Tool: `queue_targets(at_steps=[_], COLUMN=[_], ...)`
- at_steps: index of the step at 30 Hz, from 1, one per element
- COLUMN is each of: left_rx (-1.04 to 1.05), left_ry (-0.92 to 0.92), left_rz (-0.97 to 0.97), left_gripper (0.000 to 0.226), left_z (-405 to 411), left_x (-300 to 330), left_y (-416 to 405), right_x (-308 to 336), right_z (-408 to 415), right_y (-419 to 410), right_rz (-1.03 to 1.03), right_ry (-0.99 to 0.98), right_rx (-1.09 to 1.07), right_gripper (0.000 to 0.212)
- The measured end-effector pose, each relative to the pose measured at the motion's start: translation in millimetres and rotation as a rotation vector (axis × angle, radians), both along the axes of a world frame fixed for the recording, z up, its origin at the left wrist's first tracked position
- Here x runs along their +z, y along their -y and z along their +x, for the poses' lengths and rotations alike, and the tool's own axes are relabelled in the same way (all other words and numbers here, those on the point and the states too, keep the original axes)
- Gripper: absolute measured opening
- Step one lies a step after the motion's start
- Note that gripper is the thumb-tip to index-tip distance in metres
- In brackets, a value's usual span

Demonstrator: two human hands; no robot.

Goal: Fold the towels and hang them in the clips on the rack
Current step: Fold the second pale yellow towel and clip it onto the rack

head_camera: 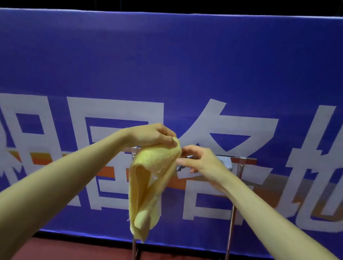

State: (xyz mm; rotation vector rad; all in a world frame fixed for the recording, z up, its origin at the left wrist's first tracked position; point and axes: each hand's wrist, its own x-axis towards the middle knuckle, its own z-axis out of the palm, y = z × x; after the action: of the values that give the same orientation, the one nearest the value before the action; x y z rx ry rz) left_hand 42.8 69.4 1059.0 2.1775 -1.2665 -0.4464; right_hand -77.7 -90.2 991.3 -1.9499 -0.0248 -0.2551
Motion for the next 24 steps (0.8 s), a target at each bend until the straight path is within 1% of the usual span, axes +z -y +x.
queue_targets(at_steps=[2, 6, 7, 9, 11, 13, 15, 16, 17, 19, 22, 24], left_rx=[-0.031, -0.041, -0.033, 0.002, 0.017, 0.003, 0.002, 0.019, 0.044, 0.067, 0.066, 0.068], left_ry=[-0.002, -0.028, -0.026, -0.021, -0.063, -0.111, -0.102, -0.09, -0.097, -0.109, -0.078, -0.054], left_rz=[0.024, 0.03, 0.017, 0.001, 0.001, 0.02, 0.03, 0.026, 0.01, 0.008, 0.044, 0.064], left_gripper=[0.025, 0.019, 0.019, 0.032, 0.047, 0.058, 0.057, 0.054, 0.05, 0.043, 0.036, 0.032], left_z=[1.9, 7.1, 8.7, 12.3, 16.1, 21.4, 25.3, 27.3, 29.9, 30.9, 28.7, 26.8], left_x=[-2.0, -10.8, -13.4, -21.0, -31.3, -45.1, -58.5, -65.0, -71.3, -78.1, -77.9, -73.9], left_y=[-2.7, -8.0, -9.6, -13.2, -17.1, -23.2, -32.3, -37.1, -41.0, -44.5, -36.0, -27.4], right_x=[-0.7, -1.5, -0.5, 1.4, 4.5, 10.2, 19.7, 23.7, 25.3, 21.0, 1.8, -10.0], right_z=[3.9, 8.0, 8.5, 9.6, 12.7, 14.1, 11.8, 8.9, 5.8, 1.4, 2.3, 5.1], right_y=[-6.6, -9.2, -8.4, -3.7, 3.1, 12.8, 32.0, 43.7, 54.1, 65.9, 54.4, 40.8], right_rz=[0.004, 0.028, 0.045, 0.099, 0.134, 0.246, 0.44, 0.494, 0.495, 0.392, 0.2, 0.156], right_ry=[-0.002, -0.004, -0.004, 0.016, 0.059, 0.109, 0.196, 0.234, 0.247, 0.204, 0.081, 0.042], right_rx=[-0.008, -0.035, -0.045, -0.1, -0.163, -0.244, -0.325, -0.339, -0.341, -0.326, -0.257, -0.221], right_gripper=[0.027, 0.005, 0.004, 0.01, 0.017, 0.023, 0.029, 0.029, 0.028, 0.022, 0.012, 0.009])
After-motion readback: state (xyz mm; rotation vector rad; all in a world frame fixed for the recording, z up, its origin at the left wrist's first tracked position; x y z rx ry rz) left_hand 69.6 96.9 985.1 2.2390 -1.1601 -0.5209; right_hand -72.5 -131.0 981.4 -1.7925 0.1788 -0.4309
